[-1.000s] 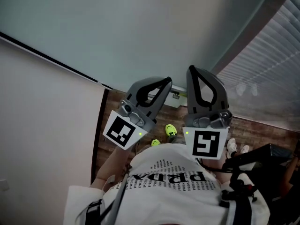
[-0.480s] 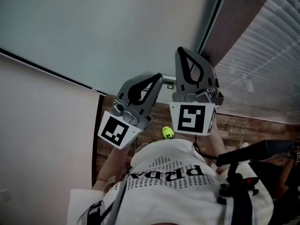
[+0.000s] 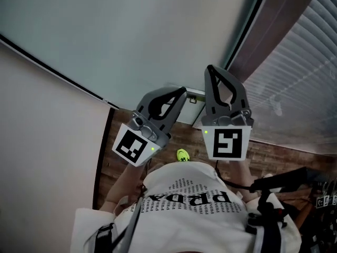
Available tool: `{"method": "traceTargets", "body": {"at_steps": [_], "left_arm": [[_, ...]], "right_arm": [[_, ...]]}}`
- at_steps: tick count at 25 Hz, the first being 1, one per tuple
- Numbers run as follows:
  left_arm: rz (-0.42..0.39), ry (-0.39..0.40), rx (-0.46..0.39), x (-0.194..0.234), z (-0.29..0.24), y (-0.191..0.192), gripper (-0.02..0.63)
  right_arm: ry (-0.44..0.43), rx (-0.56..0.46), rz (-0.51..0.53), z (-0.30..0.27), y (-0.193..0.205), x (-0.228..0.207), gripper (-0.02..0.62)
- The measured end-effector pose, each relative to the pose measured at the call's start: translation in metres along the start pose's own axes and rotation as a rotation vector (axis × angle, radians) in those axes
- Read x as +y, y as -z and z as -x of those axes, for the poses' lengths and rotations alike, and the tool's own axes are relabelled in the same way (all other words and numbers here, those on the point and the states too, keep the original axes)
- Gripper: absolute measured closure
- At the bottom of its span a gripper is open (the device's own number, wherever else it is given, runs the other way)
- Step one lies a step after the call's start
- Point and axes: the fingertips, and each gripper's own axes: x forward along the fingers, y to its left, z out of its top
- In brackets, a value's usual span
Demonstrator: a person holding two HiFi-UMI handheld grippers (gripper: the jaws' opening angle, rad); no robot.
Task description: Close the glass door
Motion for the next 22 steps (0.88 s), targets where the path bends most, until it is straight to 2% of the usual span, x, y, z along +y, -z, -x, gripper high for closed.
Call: {"method": "traceTargets", "body": {"at_steps": [6,16,22], "left_arm": [[0.029,0.007,-0.008,-0.001,0.003,0.010,0.614],[0.033,-0.021,0.017,-0.003,0.000,0.004,0.614],[0.040,-0.007,0.016,0.001,0.001,0.012,0.614]], "right_arm": [[-0.034,-0.001,-0.138,0.010,0.010,0.008,0.598],[-0.066,0.014,-0.139,0.015,0.010,0.003,0.598],[-0.059,0.035,-0.131,0.013,0.018,0.007,0.598]]}}
